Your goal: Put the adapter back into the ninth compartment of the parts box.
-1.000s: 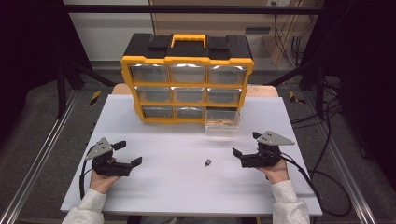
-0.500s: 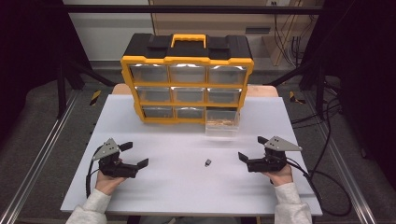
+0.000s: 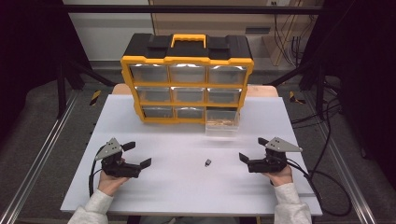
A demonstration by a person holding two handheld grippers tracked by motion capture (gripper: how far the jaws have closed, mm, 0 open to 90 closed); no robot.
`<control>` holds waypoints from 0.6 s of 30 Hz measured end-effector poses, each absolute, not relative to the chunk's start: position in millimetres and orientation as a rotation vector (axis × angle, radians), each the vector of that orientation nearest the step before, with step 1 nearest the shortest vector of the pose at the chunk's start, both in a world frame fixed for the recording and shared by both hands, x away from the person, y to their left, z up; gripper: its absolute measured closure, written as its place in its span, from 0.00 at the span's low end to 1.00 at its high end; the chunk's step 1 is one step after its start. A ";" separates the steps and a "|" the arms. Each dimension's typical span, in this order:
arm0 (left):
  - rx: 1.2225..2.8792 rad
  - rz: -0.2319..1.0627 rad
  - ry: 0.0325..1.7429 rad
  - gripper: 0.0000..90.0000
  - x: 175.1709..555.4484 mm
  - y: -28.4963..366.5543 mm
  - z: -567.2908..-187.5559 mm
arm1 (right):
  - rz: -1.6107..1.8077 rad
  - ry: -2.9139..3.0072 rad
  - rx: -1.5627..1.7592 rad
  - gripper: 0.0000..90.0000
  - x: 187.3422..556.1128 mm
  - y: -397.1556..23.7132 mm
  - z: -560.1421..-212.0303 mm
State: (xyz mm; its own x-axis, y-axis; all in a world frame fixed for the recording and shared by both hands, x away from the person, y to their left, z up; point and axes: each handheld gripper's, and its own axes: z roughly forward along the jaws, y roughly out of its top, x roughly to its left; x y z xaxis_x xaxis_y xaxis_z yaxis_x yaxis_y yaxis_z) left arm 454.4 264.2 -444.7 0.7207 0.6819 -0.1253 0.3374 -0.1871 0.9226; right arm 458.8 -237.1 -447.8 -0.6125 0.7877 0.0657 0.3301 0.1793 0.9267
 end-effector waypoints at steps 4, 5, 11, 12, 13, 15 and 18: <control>1.793 0.373 0.810 0.00 454.2 259.6 -444.2 | 1.434 2.028 1.055 0.00 458.5 -238.6 -447.6; 1.794 0.374 0.812 0.00 453.8 258.2 -444.1 | 1.441 2.023 1.064 0.01 457.8 -240.0 -447.5; 1.801 0.373 0.818 0.00 452.8 248.6 -442.8 | 1.449 2.012 1.063 0.01 457.8 -242.9 -447.3; 1.802 0.372 0.818 0.00 452.7 246.4 -442.7 | 1.447 2.013 1.064 0.01 457.9 -243.1 -447.3; 1.804 0.369 0.819 0.00 452.5 242.6 -442.9 | 1.445 2.015 1.066 0.01 457.6 -243.4 -447.4; 1.804 0.365 0.819 0.00 452.5 241.2 -443.0 | 1.444 2.014 1.063 0.00 457.7 -243.5 -447.6; 1.815 0.367 0.810 0.00 451.6 234.2 -442.2 | 1.445 2.017 1.059 0.01 457.4 -243.6 -447.4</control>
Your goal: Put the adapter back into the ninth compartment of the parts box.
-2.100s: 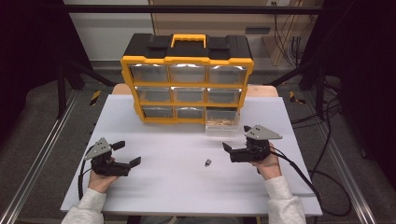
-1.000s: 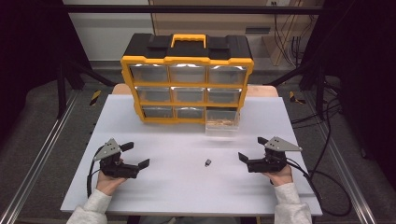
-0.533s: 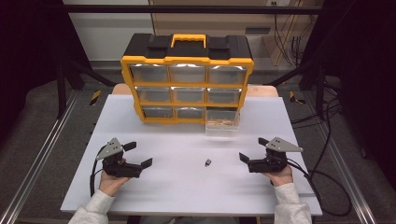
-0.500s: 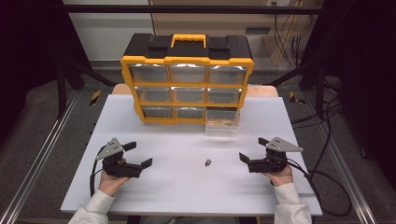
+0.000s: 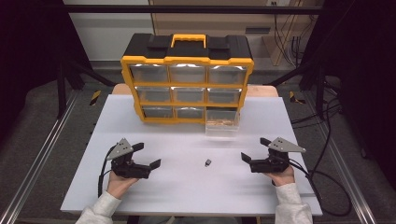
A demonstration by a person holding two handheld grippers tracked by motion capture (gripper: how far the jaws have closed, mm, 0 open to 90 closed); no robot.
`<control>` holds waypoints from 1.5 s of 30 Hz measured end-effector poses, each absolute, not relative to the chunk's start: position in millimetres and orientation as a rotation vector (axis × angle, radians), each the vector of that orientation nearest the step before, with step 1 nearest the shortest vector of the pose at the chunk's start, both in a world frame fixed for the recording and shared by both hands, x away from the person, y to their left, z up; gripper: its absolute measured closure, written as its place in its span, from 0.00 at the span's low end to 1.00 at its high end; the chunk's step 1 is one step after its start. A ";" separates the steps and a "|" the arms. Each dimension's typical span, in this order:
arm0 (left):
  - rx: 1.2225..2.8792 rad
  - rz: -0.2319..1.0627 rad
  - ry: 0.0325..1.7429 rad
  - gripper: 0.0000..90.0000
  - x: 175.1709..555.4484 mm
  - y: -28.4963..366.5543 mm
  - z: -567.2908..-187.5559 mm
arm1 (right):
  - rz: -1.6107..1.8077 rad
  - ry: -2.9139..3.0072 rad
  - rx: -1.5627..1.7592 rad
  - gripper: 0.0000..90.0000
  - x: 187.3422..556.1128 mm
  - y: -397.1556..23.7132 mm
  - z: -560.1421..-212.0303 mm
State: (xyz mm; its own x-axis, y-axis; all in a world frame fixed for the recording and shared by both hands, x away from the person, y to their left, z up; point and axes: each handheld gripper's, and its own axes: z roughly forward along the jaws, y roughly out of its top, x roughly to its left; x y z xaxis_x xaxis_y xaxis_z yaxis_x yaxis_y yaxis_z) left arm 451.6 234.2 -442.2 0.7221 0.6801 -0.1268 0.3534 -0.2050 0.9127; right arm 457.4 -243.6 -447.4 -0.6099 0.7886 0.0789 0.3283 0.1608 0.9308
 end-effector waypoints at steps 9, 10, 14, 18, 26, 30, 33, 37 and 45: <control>1.818 0.353 0.802 0.00 451.5 221.8 -438.9 | 1.430 2.024 1.048 0.01 456.8 -243.8 -447.4; 1.818 0.349 0.802 0.00 451.6 218.1 -437.7 | 1.427 2.026 1.044 0.01 457.0 -243.7 -447.6; 1.822 0.342 0.794 0.00 451.6 211.1 -435.0 | 1.427 2.031 1.041 0.01 456.1 -243.6 -447.4; 1.830 0.340 0.782 0.00 452.9 204.3 -432.1 | 1.425 2.037 1.038 0.01 456.1 -243.4 -447.8; 1.838 0.324 0.765 0.00 455.6 188.6 -427.4 | 1.428 2.034 1.040 0.01 455.3 -243.4 -447.6; 1.849 0.313 0.751 0.00 457.2 178.2 -426.4 | 1.433 2.029 1.045 0.01 454.8 -244.2 -447.1; 1.855 0.301 0.741 0.00 459.5 165.9 -426.4 | 1.439 2.023 1.043 0.01 454.5 -245.1 -446.6; 1.864 0.291 0.737 0.00 462.0 156.4 -427.8 | 1.441 2.019 1.050 0.01 454.2 -246.1 -446.5; 1.886 0.269 0.734 0.00 470.4 130.9 -431.7 | 1.447 2.024 1.050 0.01 454.4 -246.6 -446.5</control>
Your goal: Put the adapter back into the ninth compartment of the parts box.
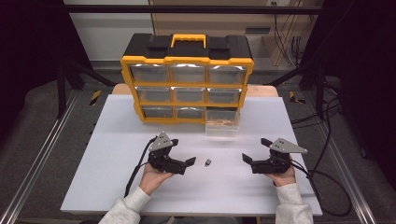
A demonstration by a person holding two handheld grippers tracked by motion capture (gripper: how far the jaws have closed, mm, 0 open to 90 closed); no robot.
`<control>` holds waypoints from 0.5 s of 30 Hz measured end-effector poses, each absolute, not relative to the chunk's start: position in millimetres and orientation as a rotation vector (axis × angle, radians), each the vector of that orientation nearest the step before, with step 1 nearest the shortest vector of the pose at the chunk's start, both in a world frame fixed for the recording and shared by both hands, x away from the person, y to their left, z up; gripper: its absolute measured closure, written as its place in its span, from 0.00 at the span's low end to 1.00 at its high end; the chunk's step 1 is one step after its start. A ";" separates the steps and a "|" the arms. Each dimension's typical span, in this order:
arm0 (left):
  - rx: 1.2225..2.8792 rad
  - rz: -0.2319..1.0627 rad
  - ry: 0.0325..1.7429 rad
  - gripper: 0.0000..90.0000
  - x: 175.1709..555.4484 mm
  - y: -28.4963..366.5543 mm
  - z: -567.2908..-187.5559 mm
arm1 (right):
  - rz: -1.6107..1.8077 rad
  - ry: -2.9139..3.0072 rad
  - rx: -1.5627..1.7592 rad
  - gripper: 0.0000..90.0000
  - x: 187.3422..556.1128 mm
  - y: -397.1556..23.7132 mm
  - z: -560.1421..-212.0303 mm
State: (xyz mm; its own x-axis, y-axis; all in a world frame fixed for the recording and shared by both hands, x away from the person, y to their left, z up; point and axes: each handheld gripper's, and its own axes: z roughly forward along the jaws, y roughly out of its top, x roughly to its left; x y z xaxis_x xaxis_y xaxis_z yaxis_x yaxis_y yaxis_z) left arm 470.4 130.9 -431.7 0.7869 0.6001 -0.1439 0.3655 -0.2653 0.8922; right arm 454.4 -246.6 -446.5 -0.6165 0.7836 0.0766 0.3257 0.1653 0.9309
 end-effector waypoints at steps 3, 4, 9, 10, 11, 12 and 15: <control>1.886 0.265 0.733 0.00 471.7 127.0 -431.6 | 1.447 2.024 1.049 0.01 454.3 -246.6 -446.6; 1.887 0.262 0.735 0.00 472.3 124.8 -431.5 | 1.449 2.024 1.051 0.01 454.3 -246.6 -446.5; 1.884 0.255 0.734 0.00 475.2 114.8 -430.4 | 1.450 2.023 1.050 0.01 454.3 -246.8 -446.4; 1.879 0.252 0.735 0.00 475.6 113.1 -430.3 | 1.450 2.023 1.052 0.01 454.3 -246.8 -446.4; 1.879 0.252 0.735 0.00 475.6 113.1 -430.3 | 1.450 2.023 1.052 0.01 454.2 -246.8 -446.5; 1.880 0.255 0.734 0.00 476.0 109.8 -429.9 | 1.450 2.023 1.050 0.01 454.2 -246.7 -446.5; 1.887 0.260 0.733 0.00 476.2 107.1 -430.0 | 1.447 2.023 1.051 0.01 454.3 -246.8 -446.5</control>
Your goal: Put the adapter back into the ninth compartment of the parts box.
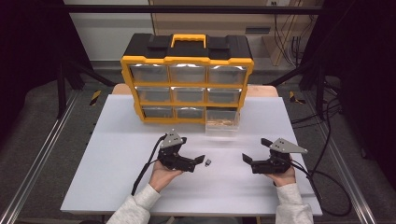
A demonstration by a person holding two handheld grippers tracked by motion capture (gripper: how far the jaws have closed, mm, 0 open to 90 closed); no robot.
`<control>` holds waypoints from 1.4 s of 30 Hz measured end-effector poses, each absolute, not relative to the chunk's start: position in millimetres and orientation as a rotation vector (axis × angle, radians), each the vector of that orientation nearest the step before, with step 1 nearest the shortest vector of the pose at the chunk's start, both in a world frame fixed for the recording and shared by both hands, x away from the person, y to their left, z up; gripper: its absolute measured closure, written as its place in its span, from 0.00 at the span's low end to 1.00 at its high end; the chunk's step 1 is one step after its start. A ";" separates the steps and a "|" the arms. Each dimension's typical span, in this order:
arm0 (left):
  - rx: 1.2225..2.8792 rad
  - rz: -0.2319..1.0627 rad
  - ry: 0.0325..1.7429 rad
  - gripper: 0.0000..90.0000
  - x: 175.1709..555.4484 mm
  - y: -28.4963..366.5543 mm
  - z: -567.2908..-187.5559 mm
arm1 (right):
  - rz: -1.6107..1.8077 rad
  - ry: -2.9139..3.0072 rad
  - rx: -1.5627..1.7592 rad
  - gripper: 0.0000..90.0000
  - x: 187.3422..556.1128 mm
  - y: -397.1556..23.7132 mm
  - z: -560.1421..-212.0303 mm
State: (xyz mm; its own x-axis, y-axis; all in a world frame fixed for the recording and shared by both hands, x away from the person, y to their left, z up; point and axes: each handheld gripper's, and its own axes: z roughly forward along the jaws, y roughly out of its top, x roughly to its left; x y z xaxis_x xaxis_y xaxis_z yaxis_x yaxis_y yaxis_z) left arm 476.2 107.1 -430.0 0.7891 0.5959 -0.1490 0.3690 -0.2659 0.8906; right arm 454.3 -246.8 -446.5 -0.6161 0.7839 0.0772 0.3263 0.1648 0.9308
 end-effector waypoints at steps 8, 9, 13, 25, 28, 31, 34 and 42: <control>1.925 0.253 0.751 0.00 480.0 95.1 -438.5 | 1.446 2.028 1.049 0.01 455.0 -246.1 -447.3; 1.932 0.252 0.753 0.00 480.4 93.3 -439.6 | 1.448 2.027 1.050 0.01 454.9 -246.2 -447.2; 1.942 0.248 0.757 0.00 481.6 87.1 -442.9 | 1.448 2.026 1.050 0.01 454.8 -246.3 -447.0; 1.975 0.234 0.775 0.00 486.0 74.2 -453.0 | 1.448 2.025 1.056 0.01 454.4 -247.0 -446.2; 1.989 0.223 0.781 0.00 487.2 69.8 -458.6 | 1.456 2.017 1.057 0.01 453.9 -247.9 -445.2; 2.002 0.218 0.783 0.00 487.3 67.7 -460.6 | 1.456 2.016 1.059 0.01 454.2 -248.1 -445.6; 2.001 0.212 0.788 0.00 487.4 66.1 -462.0 | 1.454 2.022 1.060 0.01 454.4 -247.6 -446.0; 2.033 0.190 0.819 0.01 490.6 60.8 -467.6 | 1.446 2.027 1.060 0.01 455.2 -247.9 -447.0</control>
State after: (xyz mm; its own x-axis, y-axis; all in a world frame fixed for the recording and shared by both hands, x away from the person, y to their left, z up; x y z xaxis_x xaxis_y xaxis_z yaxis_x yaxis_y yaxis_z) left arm 490.6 60.8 -467.6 0.7682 0.6160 -0.1742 0.4766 -0.3686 0.7981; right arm 455.2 -247.9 -447.0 -0.6140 0.7849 0.0831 0.3339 0.1629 0.9284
